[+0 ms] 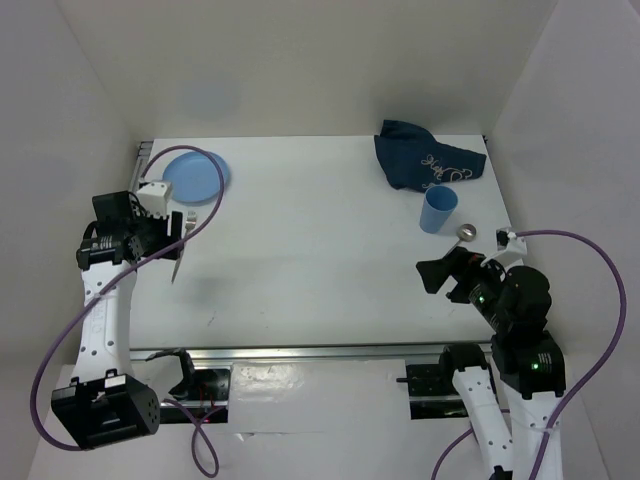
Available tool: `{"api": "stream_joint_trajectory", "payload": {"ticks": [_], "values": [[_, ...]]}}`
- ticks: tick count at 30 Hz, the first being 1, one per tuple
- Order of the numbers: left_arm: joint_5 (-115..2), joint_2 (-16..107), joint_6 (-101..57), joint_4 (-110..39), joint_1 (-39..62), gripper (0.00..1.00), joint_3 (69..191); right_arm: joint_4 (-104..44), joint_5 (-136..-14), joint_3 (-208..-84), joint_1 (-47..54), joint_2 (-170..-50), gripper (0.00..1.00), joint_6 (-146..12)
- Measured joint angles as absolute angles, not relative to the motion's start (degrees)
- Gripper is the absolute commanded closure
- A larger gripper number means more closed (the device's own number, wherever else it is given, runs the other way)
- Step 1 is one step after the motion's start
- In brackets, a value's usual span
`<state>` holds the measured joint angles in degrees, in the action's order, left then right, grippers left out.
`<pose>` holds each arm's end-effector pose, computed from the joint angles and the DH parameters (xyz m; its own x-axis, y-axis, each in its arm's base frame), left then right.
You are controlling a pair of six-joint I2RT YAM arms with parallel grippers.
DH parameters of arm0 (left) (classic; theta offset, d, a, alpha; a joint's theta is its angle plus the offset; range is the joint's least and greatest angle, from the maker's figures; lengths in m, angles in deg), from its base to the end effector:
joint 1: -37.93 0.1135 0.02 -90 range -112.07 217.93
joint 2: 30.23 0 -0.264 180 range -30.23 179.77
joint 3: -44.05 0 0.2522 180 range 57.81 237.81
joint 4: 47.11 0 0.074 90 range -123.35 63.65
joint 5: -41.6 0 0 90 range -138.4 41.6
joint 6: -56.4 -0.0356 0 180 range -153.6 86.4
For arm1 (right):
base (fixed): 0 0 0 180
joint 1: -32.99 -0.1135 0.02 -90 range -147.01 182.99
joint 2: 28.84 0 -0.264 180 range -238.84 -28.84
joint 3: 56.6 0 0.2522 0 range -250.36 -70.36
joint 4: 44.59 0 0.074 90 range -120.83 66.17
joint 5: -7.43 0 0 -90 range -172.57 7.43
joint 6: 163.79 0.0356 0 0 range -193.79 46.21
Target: Set the dinner table for one person
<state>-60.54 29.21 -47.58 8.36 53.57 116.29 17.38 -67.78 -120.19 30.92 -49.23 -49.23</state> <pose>0.2059 0.0499 0.3230 -0.6610 0.0602 -0.7479 0.0464 0.9981 0.0393 0.0587 0.0112 0.3432 -0.4074 0.3874 -0.8270 -0.1178 0.8757 0.4682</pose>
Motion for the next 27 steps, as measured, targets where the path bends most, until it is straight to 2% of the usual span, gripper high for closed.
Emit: {"api": "stream_joint_trajectory", "payload": {"ticks": [6,10,17,21,27], "values": [[-58.20,31.03,-41.94,8.93,53.55,0.16,120.59,16.87,-67.41,-121.13,30.92,-52.33,0.00,-49.89],[-59.64,32.49,-42.01,7.64,53.57,0.10,125.31,14.67,-67.76,-128.49,30.92,-63.59,0.00,-52.18],[-61.04,38.79,-42.73,7.71,53.18,0.09,129.64,5.03,-72.75,-150.39,30.92,-97.68,0.00,-55.70],[-58.59,46.65,-43.60,8.12,53.05,0.09,135.46,-0.09,-76.18,-162.04,30.92,-119.15,0.00,-58.34],[-55.21,50.46,-44.39,7.77,52.52,0.09,136.16,-4.33,-77.95,-183.90,30.81,-150.79,0.00,-65.03]]}}
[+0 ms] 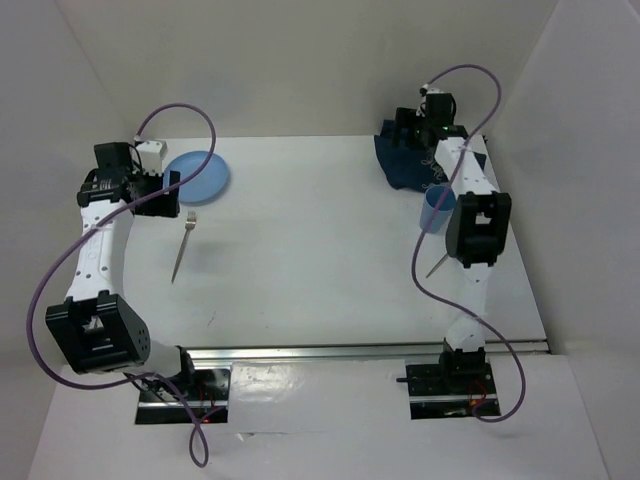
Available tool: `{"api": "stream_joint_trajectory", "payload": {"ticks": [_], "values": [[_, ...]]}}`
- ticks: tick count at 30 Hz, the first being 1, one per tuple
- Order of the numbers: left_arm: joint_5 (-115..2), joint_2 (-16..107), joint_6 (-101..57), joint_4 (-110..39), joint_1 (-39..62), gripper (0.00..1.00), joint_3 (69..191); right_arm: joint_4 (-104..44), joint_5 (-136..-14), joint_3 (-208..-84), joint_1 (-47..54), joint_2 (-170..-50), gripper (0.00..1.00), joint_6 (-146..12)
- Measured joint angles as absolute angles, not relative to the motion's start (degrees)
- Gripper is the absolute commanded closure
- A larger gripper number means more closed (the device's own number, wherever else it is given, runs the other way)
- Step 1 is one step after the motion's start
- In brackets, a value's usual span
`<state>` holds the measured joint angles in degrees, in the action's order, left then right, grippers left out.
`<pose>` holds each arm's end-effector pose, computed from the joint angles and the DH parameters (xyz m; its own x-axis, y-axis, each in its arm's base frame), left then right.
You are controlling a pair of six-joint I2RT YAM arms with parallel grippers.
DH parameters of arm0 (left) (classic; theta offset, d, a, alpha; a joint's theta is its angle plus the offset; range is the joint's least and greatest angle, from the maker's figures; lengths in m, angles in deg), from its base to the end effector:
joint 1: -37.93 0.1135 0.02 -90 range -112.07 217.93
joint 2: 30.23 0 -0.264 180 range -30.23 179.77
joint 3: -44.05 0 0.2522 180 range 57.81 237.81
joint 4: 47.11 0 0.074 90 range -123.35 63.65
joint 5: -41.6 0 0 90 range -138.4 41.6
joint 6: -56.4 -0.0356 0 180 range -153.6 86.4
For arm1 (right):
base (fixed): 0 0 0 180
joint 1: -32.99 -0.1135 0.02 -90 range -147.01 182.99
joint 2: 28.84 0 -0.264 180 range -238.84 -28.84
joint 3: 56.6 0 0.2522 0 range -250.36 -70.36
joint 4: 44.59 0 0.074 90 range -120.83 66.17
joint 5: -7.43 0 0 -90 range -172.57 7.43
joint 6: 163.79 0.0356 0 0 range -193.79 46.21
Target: Set the dinner table for one person
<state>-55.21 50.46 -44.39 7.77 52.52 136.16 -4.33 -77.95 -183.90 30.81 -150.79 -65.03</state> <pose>0.2951 0.0725 0.3487 -0.6851 0.0137 -0.7283 -0.0393 0.9977 0.0558 0.5001 0.0219 0.2984 -0.5810 0.1298 -0.8035 -0.0156 0.9852 0.1704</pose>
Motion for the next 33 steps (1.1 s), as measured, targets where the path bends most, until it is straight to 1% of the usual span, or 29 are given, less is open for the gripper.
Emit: {"api": "stream_joint_trajectory", "payload": {"ticks": [4,6,8,9,12,13,14,15,21,23,27,28,29,30,31,32,33], "values": [[-54.24,53.87,-44.34,7.09,51.34,0.09,136.48,-6.25,-79.52,-199.88,29.77,-168.70,0.00,-70.98],[-53.94,56.16,-44.17,6.83,51.02,0.09,136.70,-7.89,-80.99,-202.83,28.50,-173.88,0.00,-74.06],[-53.83,58.59,-44.13,6.92,50.67,0.09,137.03,-8.87,-82.06,-203.09,26.86,-176.48,0.00,-76.38],[-53.68,59.64,-44.08,6.99,50.51,0.09,137.36,-9.09,-82.49,-203.02,25.98,-177.20,0.12,-77.21],[-53.44,61.95,-43.95,7.18,50.40,0.09,138.78,-10.18,-82.76,-202.02,23.71,-177.48,0.41,-79.11],[-53.46,62.30,-43.95,7.25,50.38,0.09,139.19,-10.71,-82.43,-202.02,23.01,-177.48,0.72,-79.33],[-53.50,62.46,-43.93,7.31,50.38,0.09,139.65,-11.08,-81.66,-201.95,22.36,-177.48,0.87,-79.76],[-53.52,62.50,-43.93,7.29,50.38,0.09,140.07,-11.15,-80.92,-201.91,21.70,-177.46,1.00,-80.03],[-54.03,62.48,-43.86,7.20,50.38,0.09,141.93,-10.51,-74.36,-198.85,17.61,-175.06,1.00,-80.31],[-54.20,62.24,-43.89,7.16,50.38,0.09,141.66,-10.32,-71.35,-193.95,15.49,-171.30,1.00,-79.85],[-54.22,59.37,-44.41,6.55,50.38,0.09,138.49,-10.73,-63.70,-178.89,9.59,-159.06,1.00,-77.05],[-54.22,58.46,-44.69,6.46,50.38,0.07,137.71,-10.91,-62.50,-175.77,8.26,-156.00,0.87,-76.29],[-54.22,57.80,-45.20,6.44,50.38,0.07,137.14,-10.58,-61.16,-172.67,6.62,-152.61,0.69,-74.96],[-54.22,57.30,-45.44,6.46,50.38,0.07,136.83,-10.64,-60.55,-170.68,5.29,-149.94,0.43,-73.64],[-54.29,56.99,-45.61,6.42,50.27,0.07,136.66,-10.64,-60.24,-169.10,4.06,-147.32,0.28,-72.14],[-54.46,56.88,-45.70,6.37,50.10,0.07,136.64,-10.71,-60.38,-167.94,3.21,-144.85,0.19,-70.61],[-54.64,56.88,-45.72,6.29,50.01,0.07,136.64,-10.64,-61.05,-167.27,2.95,-142.90,0.16,-69.01]]}}
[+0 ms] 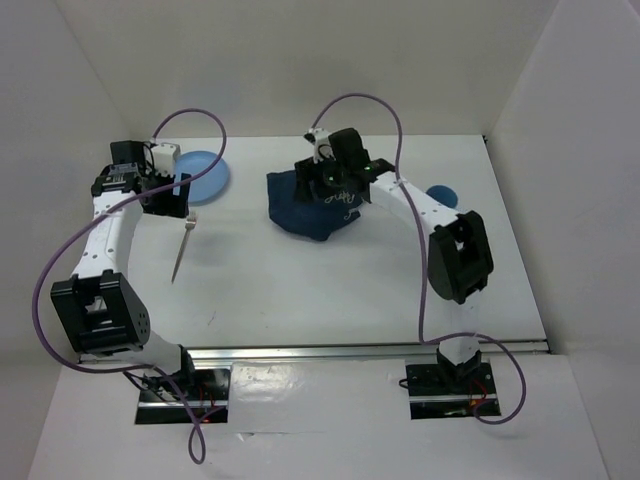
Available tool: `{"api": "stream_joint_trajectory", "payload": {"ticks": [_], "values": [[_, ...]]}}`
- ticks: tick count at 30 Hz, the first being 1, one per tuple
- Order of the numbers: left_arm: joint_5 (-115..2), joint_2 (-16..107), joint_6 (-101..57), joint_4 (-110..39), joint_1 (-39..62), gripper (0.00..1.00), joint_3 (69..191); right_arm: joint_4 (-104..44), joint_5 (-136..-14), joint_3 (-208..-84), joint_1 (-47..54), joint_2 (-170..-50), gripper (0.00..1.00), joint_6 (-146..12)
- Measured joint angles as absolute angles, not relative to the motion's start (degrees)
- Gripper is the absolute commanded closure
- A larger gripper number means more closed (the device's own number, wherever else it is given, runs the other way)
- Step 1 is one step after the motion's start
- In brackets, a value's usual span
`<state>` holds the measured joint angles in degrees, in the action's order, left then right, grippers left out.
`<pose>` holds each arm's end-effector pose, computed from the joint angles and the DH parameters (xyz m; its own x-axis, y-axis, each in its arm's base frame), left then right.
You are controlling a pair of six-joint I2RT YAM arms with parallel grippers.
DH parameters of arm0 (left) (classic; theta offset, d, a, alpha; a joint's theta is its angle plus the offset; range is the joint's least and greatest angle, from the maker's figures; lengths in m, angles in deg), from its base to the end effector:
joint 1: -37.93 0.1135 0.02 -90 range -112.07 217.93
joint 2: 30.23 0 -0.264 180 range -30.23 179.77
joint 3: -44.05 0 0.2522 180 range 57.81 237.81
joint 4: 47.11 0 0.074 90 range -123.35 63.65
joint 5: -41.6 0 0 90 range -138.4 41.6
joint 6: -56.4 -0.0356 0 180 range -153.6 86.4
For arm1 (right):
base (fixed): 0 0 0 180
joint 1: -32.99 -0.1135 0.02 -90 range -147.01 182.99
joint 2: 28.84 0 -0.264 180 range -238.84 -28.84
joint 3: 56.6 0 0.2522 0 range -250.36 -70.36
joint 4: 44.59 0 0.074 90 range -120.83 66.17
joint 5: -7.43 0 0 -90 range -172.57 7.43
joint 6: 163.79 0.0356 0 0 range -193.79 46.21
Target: Set the dinner table for one person
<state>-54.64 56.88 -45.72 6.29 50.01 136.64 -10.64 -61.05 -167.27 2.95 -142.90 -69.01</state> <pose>0.3245 0.0655 0.3201 -0.7383 0.0554 -0.6722 0.0186 0.9979 0.0618 0.3956 0.2439 0.2747 -0.5831 -0.2476 -0.7737 -0.6719 0.6823 0.2880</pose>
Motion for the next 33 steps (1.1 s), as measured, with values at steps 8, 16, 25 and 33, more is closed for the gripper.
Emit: {"api": "stream_joint_trajectory", "payload": {"ticks": [8,16,25,33], "values": [[-55.38,56.99,-45.66,6.70,46.78,0.07,136.68,-3.69,-77.47,-178.76,7.41,-145.40,0.04,-54.59],[-55.12,62.96,-45.55,8.17,41.27,0.07,139.67,-1.05,-75.92,-181.45,11.80,-161.05,0.14,-44.75],[-56.87,91.20,-41.81,12.36,32.81,0.09,167.78,-1.64,-73.82,-172.45,11.34,-158.09,1.00,-44.29],[-60.36,107.55,-38.09,17.26,30.01,0.09,183.89,-4.63,-73.66,-156.21,6.99,-142.14,1.00,-55.46]]}}
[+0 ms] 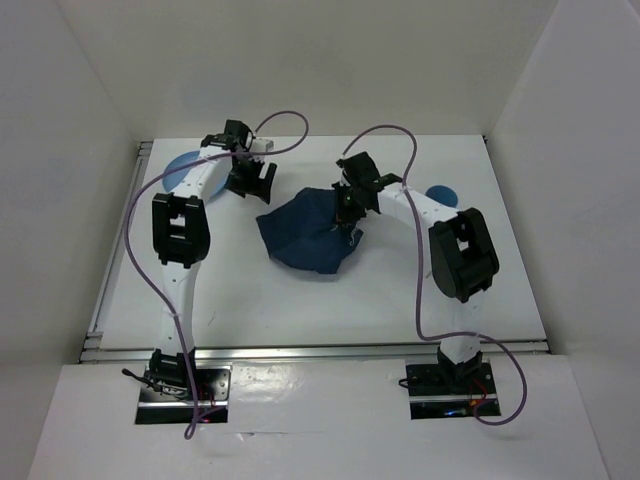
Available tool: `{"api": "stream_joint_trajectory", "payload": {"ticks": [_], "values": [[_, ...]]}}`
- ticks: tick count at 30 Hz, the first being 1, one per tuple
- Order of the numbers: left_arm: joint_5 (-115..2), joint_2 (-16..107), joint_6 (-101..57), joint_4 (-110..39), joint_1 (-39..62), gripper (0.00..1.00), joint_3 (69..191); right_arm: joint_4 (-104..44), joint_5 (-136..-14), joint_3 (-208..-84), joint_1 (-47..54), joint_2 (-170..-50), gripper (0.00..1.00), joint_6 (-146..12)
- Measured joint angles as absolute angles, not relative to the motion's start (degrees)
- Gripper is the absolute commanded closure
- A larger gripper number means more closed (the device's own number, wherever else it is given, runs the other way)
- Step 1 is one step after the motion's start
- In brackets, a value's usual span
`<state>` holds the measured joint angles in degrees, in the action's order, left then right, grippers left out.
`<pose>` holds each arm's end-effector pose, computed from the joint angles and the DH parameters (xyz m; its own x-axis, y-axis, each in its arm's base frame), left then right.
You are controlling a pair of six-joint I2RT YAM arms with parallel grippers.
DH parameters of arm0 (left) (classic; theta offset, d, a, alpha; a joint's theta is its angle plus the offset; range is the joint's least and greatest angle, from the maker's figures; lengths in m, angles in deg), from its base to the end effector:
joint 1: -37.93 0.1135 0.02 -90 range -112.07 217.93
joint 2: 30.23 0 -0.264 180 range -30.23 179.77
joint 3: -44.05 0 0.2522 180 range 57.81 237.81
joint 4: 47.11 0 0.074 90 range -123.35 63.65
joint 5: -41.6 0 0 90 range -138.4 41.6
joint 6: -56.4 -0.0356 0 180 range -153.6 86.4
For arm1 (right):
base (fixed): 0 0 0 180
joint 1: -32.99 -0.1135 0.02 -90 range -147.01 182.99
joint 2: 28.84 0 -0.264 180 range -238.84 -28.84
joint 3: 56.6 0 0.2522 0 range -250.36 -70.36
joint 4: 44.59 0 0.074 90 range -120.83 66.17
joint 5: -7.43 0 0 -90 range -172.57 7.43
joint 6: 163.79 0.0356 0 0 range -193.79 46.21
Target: Set the dinner table for one person
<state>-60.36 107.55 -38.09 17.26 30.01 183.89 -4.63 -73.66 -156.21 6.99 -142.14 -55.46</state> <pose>0.5122 -0.0787 0.2036 -0.8563 0.1965 -0.4776 0.2981 0.9432 -0.1466 0.3878 0.1953 0.2084 -0.8493 -0.0686 -0.5234 -0.2618 0.9157 0.3048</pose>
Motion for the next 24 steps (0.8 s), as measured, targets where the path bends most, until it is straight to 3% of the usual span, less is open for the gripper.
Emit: {"api": "stream_joint_trajectory", "payload": {"ticks": [6,15,24], "values": [[-59.56,108.31,-38.20,20.60,27.04,0.09,182.36,-6.01,-74.12,-152.91,6.09,-139.87,1.00,-57.40],[-58.90,95.42,-43.10,22.68,26.30,0.07,160.46,-7.47,-75.13,-152.36,6.27,-139.87,1.00,-56.68],[-60.41,102.06,-42.31,23.47,26.60,0.09,169.09,-7.76,-74.95,-152.29,6.25,-139.87,1.00,-57.23]]}}
